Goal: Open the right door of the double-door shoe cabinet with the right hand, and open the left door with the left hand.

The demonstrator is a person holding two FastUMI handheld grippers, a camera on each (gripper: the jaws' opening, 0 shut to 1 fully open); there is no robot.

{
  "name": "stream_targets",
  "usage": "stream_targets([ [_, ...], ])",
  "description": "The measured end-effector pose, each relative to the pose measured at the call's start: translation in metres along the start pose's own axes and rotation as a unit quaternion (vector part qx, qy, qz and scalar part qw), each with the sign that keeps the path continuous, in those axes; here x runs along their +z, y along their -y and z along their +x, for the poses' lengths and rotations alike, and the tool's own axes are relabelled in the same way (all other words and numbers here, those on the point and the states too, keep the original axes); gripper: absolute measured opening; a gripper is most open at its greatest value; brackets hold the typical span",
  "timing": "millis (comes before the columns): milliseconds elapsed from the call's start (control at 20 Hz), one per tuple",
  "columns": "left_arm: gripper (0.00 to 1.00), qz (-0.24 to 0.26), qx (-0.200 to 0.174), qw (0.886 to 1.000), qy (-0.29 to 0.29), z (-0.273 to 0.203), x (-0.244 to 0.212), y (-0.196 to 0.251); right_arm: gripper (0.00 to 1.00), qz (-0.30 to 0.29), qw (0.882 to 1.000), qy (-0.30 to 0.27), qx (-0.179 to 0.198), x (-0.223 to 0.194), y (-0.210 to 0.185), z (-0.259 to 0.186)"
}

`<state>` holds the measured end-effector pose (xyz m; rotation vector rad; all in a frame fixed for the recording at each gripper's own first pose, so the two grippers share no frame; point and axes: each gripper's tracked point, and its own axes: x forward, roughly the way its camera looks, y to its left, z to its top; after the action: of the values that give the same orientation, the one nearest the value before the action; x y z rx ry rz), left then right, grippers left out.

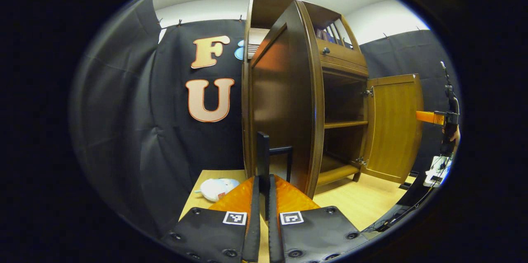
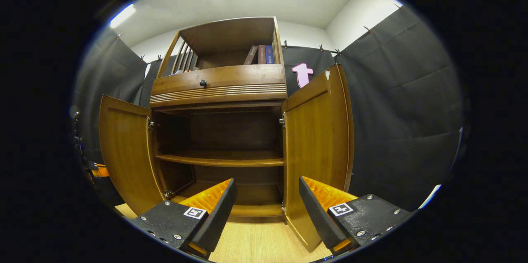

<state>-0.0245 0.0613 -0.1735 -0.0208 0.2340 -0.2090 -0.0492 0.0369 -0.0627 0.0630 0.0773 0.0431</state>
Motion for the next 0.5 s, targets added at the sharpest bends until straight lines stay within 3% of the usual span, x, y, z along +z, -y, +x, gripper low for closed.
stream_targets([
  [250,0.14,-0.01,0.001,1.0,0.001,0.001,-0.001,-0.033,0.92,-0.012,1.0,-0.002,0.004,0.002,-0.022,0.001],
  [500,0.07,-0.021,-0.041,0.999,0.012,-0.001,0.002,-0.039,0.92,-0.007,1.0,-0.011,0.013,0.0,-0.039,0.003],
])
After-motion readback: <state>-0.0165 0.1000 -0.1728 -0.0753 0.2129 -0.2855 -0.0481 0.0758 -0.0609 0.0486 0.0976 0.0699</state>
